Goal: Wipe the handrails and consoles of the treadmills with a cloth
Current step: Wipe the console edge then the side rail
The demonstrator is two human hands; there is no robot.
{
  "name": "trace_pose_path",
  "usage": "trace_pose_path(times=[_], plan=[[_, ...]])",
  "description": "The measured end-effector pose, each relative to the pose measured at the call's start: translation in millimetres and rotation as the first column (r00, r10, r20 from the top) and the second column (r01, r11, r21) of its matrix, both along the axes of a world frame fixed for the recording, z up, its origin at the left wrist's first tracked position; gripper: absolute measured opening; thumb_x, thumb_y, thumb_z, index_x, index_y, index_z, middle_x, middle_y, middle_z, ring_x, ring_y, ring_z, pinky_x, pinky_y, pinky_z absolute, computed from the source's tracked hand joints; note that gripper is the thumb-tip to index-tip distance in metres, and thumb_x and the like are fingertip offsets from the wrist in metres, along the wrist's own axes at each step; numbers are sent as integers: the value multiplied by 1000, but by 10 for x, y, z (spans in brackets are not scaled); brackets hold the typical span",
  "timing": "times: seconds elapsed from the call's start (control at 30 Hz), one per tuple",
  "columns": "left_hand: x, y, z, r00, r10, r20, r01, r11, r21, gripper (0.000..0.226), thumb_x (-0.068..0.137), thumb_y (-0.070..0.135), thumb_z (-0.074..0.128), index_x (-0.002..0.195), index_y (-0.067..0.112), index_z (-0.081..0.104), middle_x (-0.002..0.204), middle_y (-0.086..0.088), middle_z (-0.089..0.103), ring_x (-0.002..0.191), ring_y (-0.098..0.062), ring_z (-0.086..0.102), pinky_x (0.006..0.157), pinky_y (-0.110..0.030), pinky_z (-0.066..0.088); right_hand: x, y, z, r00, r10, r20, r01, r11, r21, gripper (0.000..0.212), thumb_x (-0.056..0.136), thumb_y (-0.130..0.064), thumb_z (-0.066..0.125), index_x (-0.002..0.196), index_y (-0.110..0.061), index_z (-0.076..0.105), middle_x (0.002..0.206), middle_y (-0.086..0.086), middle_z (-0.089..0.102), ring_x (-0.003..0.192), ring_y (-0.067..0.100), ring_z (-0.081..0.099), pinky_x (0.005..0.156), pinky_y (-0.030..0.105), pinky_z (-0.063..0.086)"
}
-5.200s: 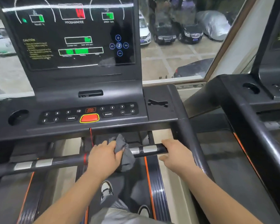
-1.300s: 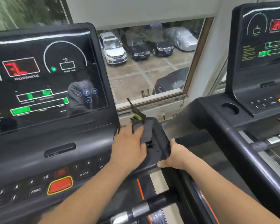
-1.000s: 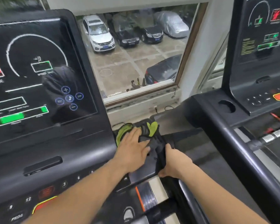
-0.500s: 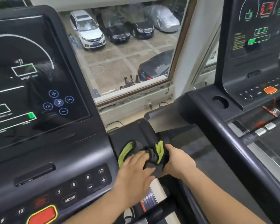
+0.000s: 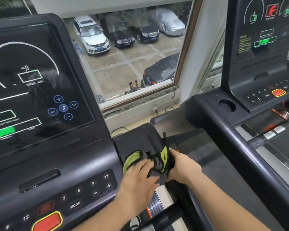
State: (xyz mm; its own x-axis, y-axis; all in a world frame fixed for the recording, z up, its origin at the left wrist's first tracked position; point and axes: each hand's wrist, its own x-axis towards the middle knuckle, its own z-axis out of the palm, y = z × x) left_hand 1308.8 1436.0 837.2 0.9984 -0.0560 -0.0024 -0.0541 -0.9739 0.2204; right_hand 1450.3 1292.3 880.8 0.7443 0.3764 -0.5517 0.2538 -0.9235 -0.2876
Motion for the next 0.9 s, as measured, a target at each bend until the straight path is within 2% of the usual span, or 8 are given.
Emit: trace_pose_path(times=[0.13, 0.23, 0.33, 0.4, 0.5, 0.63, 0.8, 0.9], plan=[[224, 358, 42, 999, 32, 42, -32, 999, 9, 29, 88, 47, 55, 103, 36, 76, 122, -2, 65, 107, -29, 63, 93, -43, 57, -38, -29, -5, 1000, -2, -8, 2, 1000, -6, 119, 64, -49, 89, 158, -48, 17, 139, -12, 60, 130, 18, 57, 95, 31, 50], [366, 177, 251, 985, 169, -46, -168, 985, 23, 34, 95, 48, 50, 121, 37, 69, 130, 1, 57, 115, -27, 55, 101, -40, 48, -67, -47, 0, 1000, -13, -6, 13, 1000, -5, 117, 65, -51, 89, 158, -45, 20, 139, -11, 61, 130, 18, 57, 94, 31, 51], [169, -68, 350, 987, 133, -90, -112, 971, 213, 26, 84, 48, 72, 99, 27, 75, 108, -5, 67, 104, -29, 47, 93, -38, 43, -101, -53, -9, 1000, 5, 24, -5, 1000, -8, 115, 67, -53, 88, 159, -43, 20, 138, -10, 61, 129, 19, 58, 92, 32, 53], [11, -57, 251, 973, 218, -74, -201, 961, 189, 26, 76, 47, 79, 91, 26, 74, 105, -10, 67, 98, -31, 50, 85, -39, 51, -96, -70, -23, 1000, 11, 26, -11, 1000, -3, 109, 68, -53, 88, 156, -44, 24, 134, -11, 63, 126, 18, 60, 91, 33, 53], [-91, -64, 162, 954, 264, -143, -233, 951, 201, 28, 84, 48, 69, 101, 26, 70, 114, -16, 61, 96, -34, 58, 83, -41, 56, -87, -61, -13, 1000, 17, 19, -17, 1000, -11, 109, 70, -53, 88, 157, -42, 24, 134, -11, 63, 124, 19, 61, 89, 32, 53], [249, -66, 328, 935, 302, -184, -255, 936, 241, 40, 107, 42, 33, 140, 24, 46, 139, -18, 42, 111, -36, 55, 89, -41, 43, -95, -49, -31, 1000, 19, 22, -19, 1000, -4, 105, 69, -52, 88, 154, -42, 26, 131, -11, 65, 120, 20, 63, 87, 34, 53], [510, 25, 354, 928, 329, -175, -305, 940, 150, 38, 108, 43, 32, 137, 25, 47, 132, -11, 45, 106, -35, 60, 78, -40, 44, -67, -40, -32, 1000, 28, 14, -27, 999, -18, 101, 71, -50, 87, 153, -36, 29, 132, -9, 64, 120, 20, 63, 85, 32, 51], [328, -155, 235, 972, 155, -175, -120, 973, 197, 31, 105, 35, 34, 130, 23, 48, 134, -11, 43, 115, -37, 42, 91, -45, 40, -94, -23, -52, 999, 37, 34, -36, 999, -36, 104, 71, -52, 85, 154, -36, 25, 130, -8, 65, 117, 20, 64, 87, 33, 55]])
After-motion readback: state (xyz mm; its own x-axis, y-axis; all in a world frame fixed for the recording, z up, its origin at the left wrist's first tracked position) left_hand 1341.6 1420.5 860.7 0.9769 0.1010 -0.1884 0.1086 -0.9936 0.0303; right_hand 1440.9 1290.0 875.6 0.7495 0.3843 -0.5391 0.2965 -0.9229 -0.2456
